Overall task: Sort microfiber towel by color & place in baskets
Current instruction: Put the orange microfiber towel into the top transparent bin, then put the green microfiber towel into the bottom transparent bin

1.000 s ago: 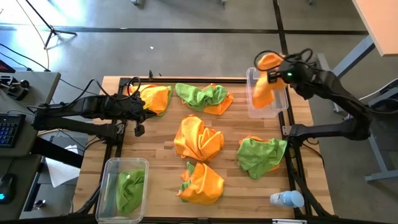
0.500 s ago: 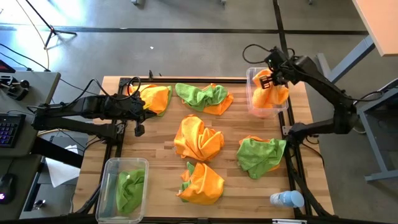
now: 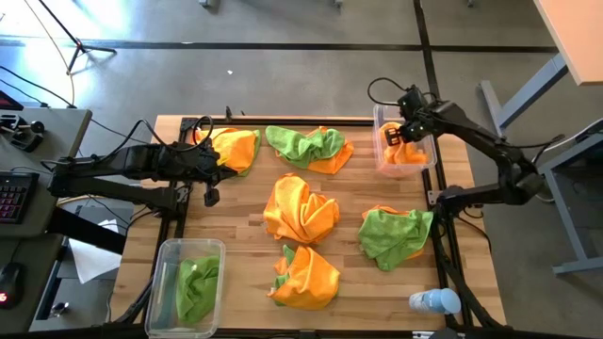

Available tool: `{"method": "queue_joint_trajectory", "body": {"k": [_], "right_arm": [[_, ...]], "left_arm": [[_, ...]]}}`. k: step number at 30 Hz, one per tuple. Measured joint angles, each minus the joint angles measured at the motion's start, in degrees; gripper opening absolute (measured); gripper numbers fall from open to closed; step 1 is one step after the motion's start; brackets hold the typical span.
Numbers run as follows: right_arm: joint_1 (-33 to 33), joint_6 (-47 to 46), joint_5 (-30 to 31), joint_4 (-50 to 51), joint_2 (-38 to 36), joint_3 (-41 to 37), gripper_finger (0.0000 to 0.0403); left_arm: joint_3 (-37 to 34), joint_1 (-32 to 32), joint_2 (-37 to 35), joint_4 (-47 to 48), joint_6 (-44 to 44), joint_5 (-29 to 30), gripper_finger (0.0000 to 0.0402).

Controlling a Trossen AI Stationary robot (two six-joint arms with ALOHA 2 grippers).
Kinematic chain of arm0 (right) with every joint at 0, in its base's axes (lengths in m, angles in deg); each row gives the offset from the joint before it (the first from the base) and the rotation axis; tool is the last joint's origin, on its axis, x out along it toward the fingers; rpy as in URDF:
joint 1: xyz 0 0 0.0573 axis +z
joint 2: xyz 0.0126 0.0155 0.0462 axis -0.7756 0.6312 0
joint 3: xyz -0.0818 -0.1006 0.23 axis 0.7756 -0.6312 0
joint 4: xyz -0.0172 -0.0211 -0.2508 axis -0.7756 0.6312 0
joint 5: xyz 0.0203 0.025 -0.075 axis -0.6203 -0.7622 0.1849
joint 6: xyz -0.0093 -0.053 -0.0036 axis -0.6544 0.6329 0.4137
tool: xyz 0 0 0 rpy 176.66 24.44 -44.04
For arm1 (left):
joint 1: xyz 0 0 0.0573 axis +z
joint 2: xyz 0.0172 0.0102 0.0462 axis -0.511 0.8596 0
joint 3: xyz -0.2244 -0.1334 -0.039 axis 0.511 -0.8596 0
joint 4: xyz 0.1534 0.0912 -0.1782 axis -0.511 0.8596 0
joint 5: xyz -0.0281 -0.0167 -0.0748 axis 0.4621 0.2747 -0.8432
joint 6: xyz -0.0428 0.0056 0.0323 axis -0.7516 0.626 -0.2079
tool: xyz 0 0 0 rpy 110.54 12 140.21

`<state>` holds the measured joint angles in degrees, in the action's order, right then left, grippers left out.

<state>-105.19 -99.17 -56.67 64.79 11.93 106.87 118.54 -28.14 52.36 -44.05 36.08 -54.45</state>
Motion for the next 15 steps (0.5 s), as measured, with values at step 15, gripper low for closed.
{"method": "queue_joint_trajectory", "body": {"k": [15], "right_arm": [[-0.43, 2.61, -0.51, 2.64, -0.02, 3.8, 0.0143]], "left_arm": [[0.0, 0.0, 0.0, 0.0, -0.48, 0.56, 0.0]]}}
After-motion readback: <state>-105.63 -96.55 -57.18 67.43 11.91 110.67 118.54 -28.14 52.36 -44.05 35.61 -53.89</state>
